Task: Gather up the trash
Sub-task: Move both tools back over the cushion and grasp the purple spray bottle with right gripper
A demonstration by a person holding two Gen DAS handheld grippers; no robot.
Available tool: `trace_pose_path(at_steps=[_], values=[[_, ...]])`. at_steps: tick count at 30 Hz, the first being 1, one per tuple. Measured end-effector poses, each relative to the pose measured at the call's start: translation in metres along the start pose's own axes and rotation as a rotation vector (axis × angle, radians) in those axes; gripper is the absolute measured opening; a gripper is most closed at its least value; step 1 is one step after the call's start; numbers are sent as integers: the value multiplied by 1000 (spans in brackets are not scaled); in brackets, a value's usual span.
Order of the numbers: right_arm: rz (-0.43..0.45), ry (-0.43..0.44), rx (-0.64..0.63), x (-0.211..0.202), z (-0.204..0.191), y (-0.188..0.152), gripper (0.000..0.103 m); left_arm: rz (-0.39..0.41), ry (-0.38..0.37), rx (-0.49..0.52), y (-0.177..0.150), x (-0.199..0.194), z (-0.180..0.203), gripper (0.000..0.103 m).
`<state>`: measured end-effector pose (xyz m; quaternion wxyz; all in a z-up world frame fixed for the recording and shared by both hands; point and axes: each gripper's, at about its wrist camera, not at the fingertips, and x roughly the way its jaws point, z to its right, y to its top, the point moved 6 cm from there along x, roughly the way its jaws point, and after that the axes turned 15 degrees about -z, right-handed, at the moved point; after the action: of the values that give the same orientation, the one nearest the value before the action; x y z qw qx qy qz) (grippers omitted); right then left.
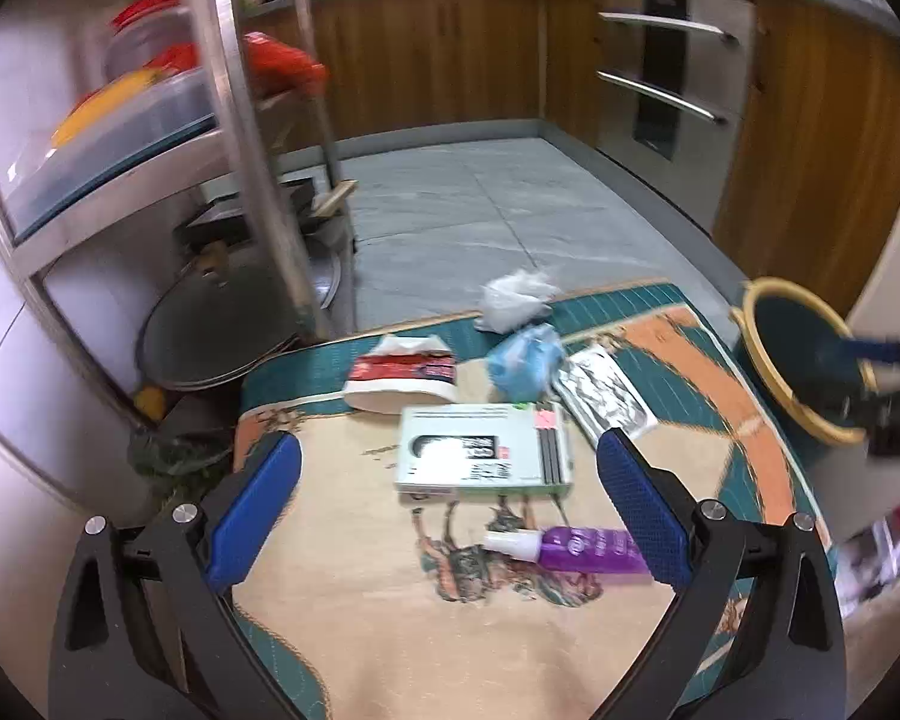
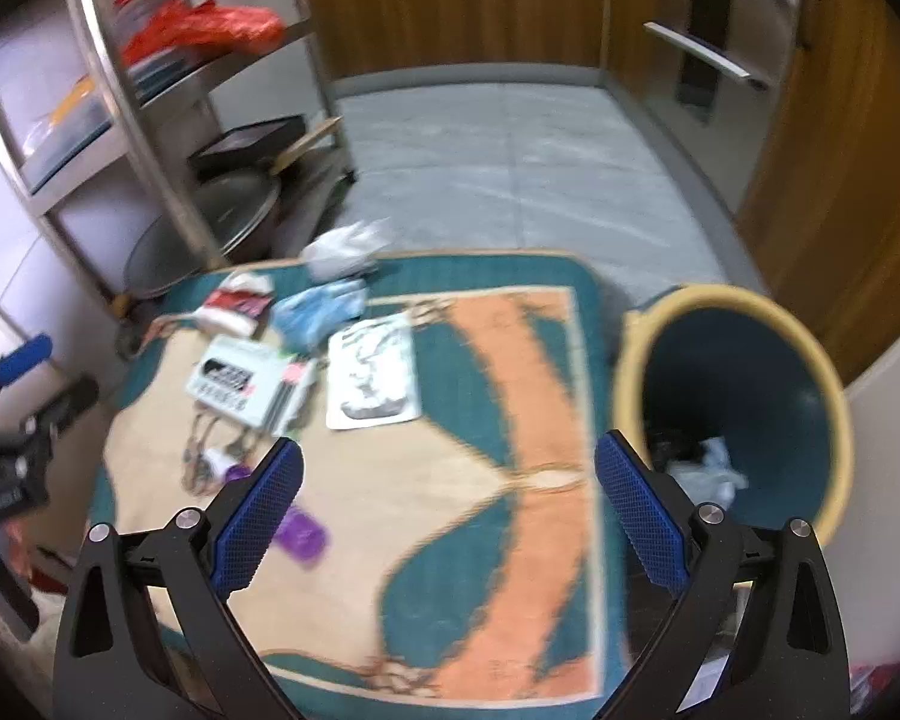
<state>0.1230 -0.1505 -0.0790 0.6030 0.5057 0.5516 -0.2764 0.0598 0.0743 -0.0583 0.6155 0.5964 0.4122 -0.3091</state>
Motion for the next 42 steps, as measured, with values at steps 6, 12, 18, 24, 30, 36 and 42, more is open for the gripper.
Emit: trace_pose_path(at_steps=[6,12,18,24,30,36,42], values=[[-100,-20,-152,39,-54,-14,97,-26,15,-64,-4,10,-32,97],[-156,-14,-273,71,-99,-21,97,-44,12,-104,-5,20,-53,97],[-215,-24,-387,104,-127,-27,97,-75,5,-147,-5,36,-75,97],[-266,-30,-464,128,-143,-33,72,-104,7,-150,-3,50,-79,97],[-306,-13,-522,134,-152,-43,36,-129,2,-143,0,59,-72,97],[-292,36,-496,119,-141,-42,34,-150,0,-158,3,66,-67,97],[-240,56,-411,90,-109,-31,34,-159,-2,-131,12,73,-46,97]])
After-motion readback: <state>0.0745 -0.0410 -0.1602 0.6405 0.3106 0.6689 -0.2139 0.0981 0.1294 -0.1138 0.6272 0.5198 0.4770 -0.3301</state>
